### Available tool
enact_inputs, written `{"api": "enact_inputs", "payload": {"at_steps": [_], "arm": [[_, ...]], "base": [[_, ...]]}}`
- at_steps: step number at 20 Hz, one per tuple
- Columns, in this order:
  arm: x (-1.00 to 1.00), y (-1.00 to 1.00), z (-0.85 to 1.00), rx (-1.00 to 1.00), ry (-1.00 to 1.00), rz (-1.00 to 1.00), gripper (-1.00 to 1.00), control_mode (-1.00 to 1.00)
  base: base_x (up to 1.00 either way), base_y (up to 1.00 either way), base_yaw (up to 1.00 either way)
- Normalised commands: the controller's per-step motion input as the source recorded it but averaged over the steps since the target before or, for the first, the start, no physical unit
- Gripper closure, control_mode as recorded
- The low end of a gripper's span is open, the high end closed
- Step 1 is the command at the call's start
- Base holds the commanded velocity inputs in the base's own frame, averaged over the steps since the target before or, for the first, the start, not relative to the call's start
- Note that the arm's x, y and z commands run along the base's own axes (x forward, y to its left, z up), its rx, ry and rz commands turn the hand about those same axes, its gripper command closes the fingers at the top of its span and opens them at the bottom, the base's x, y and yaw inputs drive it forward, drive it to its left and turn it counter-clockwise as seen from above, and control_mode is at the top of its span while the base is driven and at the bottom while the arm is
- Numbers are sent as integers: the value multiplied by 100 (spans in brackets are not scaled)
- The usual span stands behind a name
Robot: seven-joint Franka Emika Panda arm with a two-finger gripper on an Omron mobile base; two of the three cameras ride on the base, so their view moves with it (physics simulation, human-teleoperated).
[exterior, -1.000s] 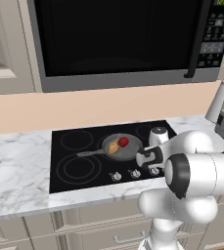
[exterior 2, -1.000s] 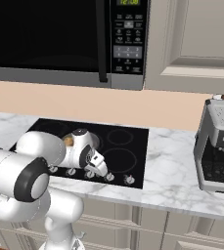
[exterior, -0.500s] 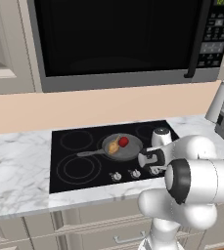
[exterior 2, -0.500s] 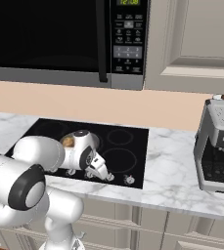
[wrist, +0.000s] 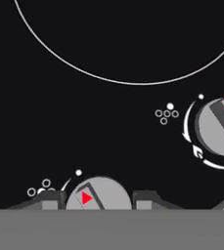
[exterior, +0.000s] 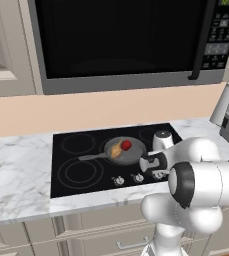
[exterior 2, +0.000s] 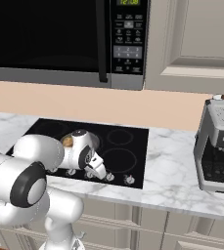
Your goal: Place the pan on the center burner on the stove. Then place the tomato and the onion in the pan and turn on the center burner.
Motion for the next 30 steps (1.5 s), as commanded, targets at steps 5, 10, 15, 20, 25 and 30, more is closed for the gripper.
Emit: {"api": "enact_inputs", "payload": {"at_steps": [5,10,15,20,25,30], "arm": [[-55,-11,-70,-1,-3,18,100,-100],[-80,-51,-93,0,-8,46,100,-100],[-87,-23,-80,0,-9,46,100,-100],[-93,11,-61,0,-3,30,100,-100],[-64,58,-52,-6,3,23,100,-100],[-19,86,-53,-12,15,30,100,-100]], "base": [[0,0,0],[0,0,0],[0,0,0],[0,0,0],[0,0,0],[0,0,0]]}}
